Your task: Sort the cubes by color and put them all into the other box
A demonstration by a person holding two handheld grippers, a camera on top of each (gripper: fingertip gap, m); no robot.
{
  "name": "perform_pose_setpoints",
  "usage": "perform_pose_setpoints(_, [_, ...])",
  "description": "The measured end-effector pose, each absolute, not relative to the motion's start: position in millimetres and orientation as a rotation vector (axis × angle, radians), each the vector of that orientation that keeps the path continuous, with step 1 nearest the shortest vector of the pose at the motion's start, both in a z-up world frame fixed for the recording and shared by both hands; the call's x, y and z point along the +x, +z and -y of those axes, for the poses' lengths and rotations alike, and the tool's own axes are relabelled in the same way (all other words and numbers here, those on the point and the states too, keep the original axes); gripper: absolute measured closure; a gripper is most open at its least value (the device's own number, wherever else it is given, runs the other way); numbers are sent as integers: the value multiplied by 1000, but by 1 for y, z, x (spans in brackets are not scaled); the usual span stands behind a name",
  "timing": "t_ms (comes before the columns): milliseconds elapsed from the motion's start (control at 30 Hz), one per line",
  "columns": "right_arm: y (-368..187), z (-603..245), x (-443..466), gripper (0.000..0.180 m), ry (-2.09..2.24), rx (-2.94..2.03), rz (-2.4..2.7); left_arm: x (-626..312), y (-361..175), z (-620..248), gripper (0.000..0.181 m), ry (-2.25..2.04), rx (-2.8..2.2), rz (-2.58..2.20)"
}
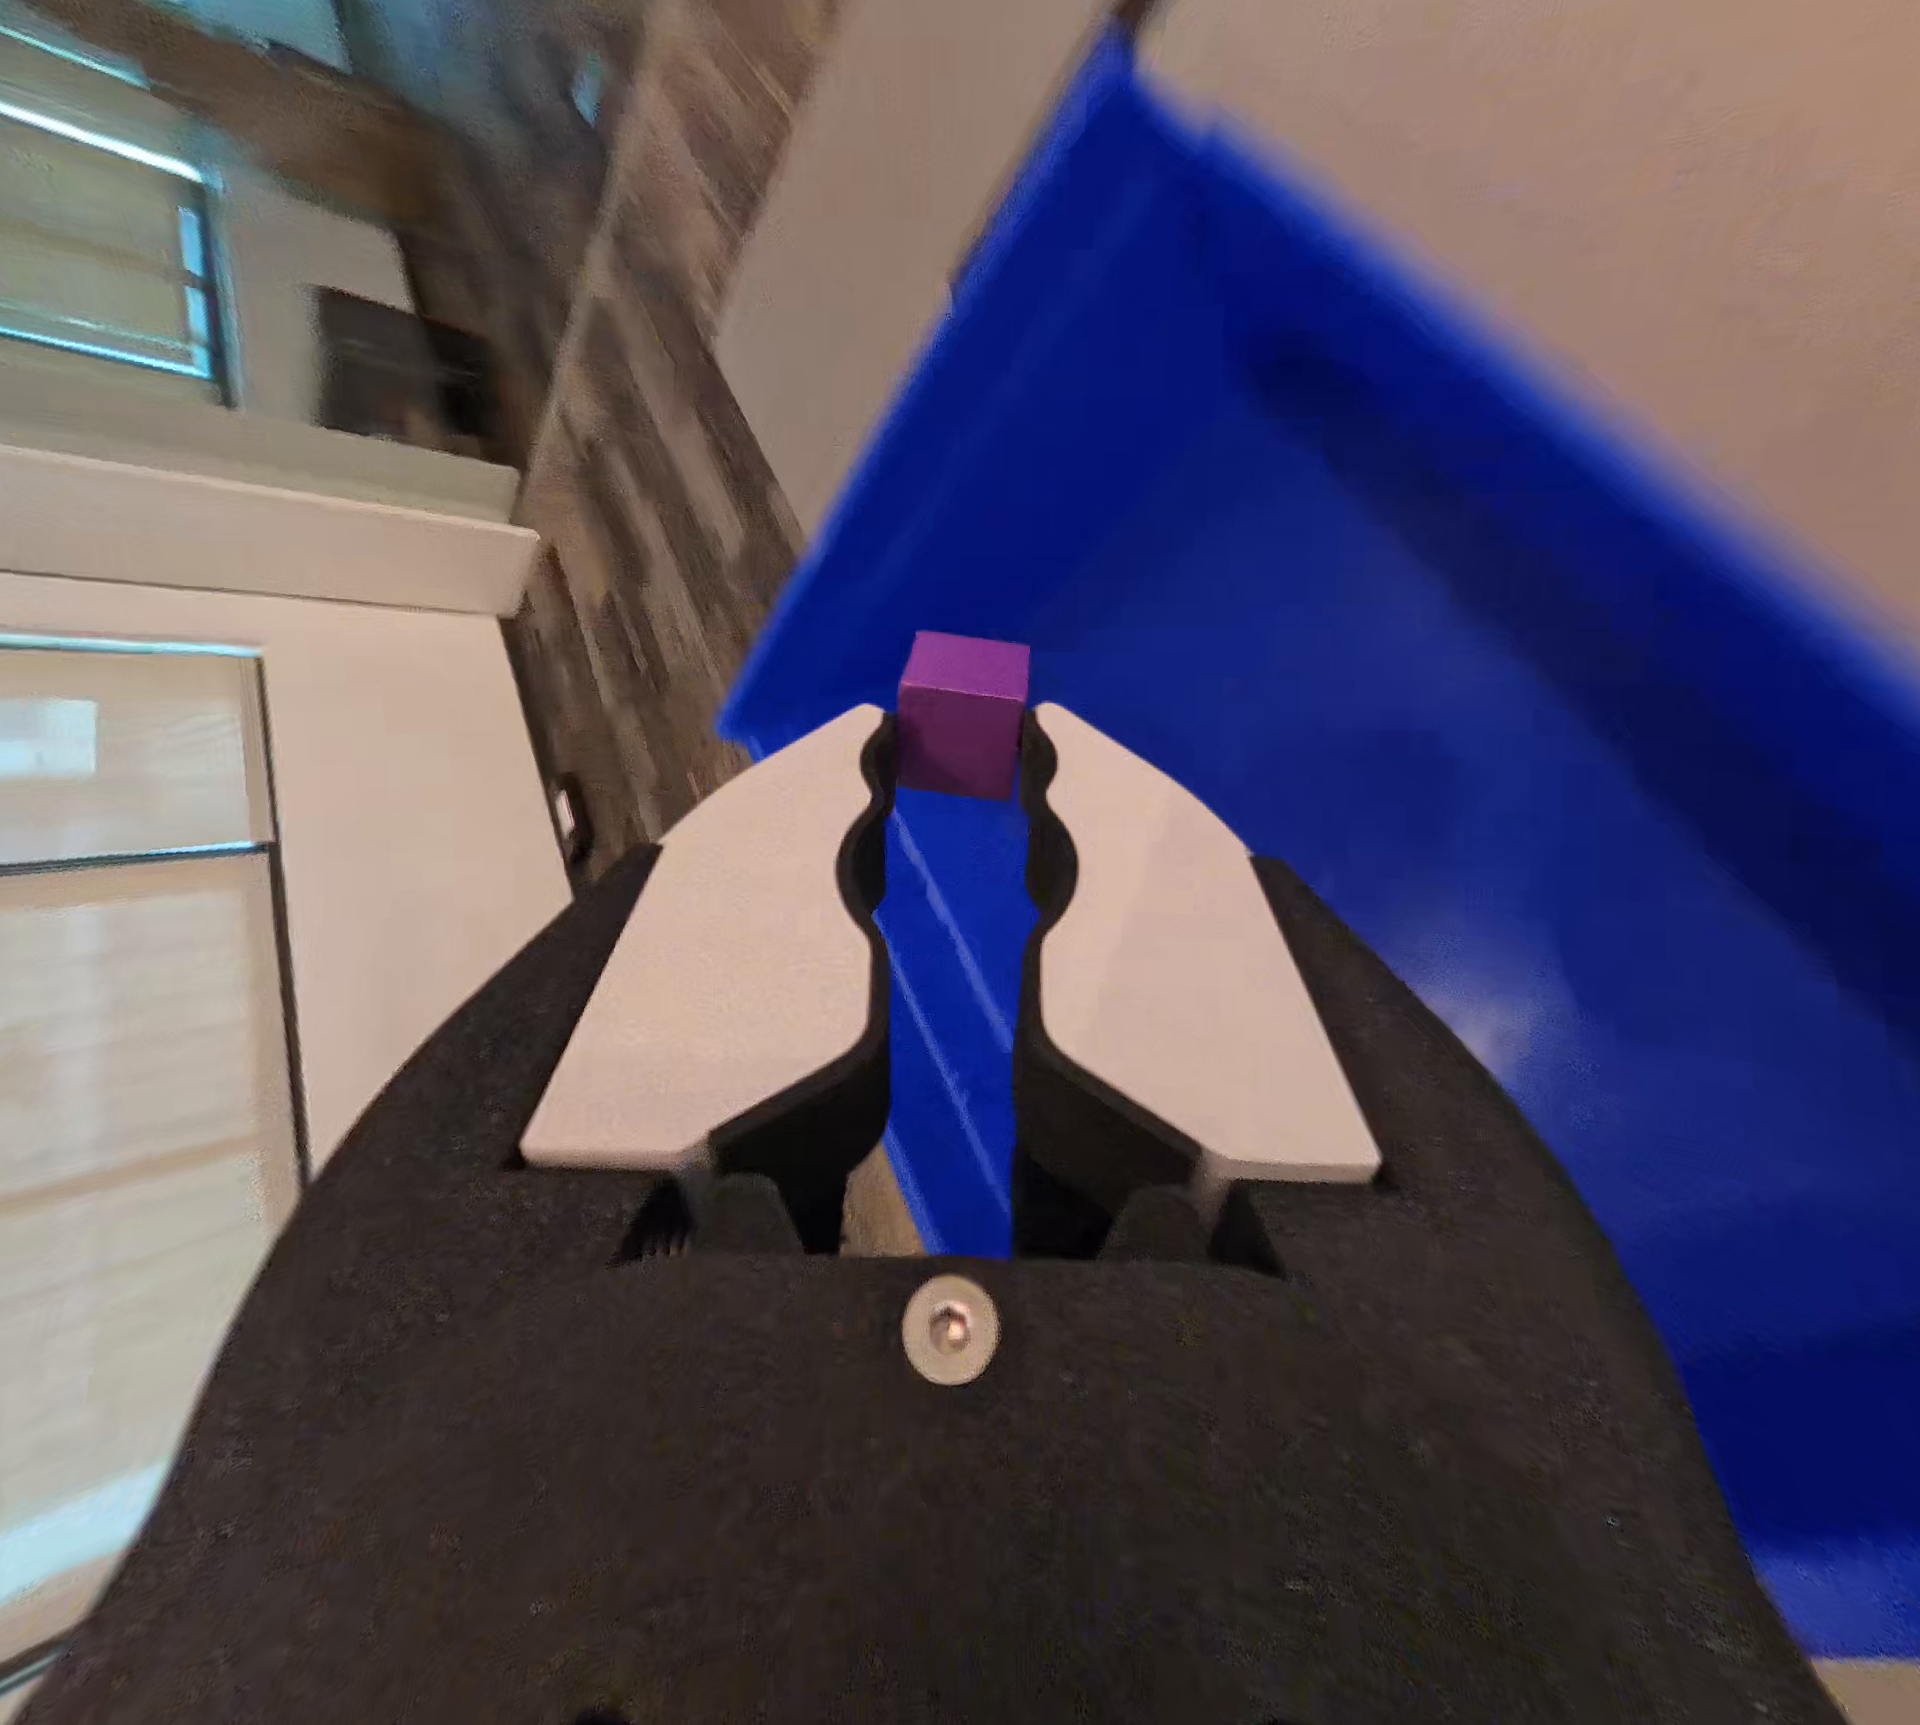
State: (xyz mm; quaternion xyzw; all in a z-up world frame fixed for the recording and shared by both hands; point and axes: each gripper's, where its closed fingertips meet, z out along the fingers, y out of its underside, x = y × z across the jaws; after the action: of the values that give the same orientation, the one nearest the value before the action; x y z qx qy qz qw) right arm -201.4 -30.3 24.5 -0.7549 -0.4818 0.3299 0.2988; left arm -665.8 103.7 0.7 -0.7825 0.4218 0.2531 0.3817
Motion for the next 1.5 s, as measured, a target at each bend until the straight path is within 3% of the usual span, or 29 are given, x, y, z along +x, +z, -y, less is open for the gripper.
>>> perform_pose_setpoints(200, [45, 26, -220, 134, 1021, -1873, 1201, -518, 56, -95, 158, 498, -1720, -1037])
perform_pose_setpoints(433, [57, 16, -214, 135, 1189, -1844, 1030, -346, 76, -69, 159, 114, -1504, -1126])
perform_pose_setpoints(667, [77, 14, -202, 132, 1445, -1775, 893, -242, 87, -37, 159, -144, -1339, -1248])
perform_pose_setpoints(833, [100, 22, -204, 133, 1624, -1638, 848, -210, 88, -14, 159, -316, -1216, -1288])
perform_pose_setpoints(1000, [90, 11, -210, 127, 1640, -1705, 778, -206, 77, 1, 159, -399, -1125, -1306])
perform_pose_setpoints(1500, [89, 24, -221, 154, 1937, -1637, 794, -204, 85, 21, 159, -533, -1033, -1297])
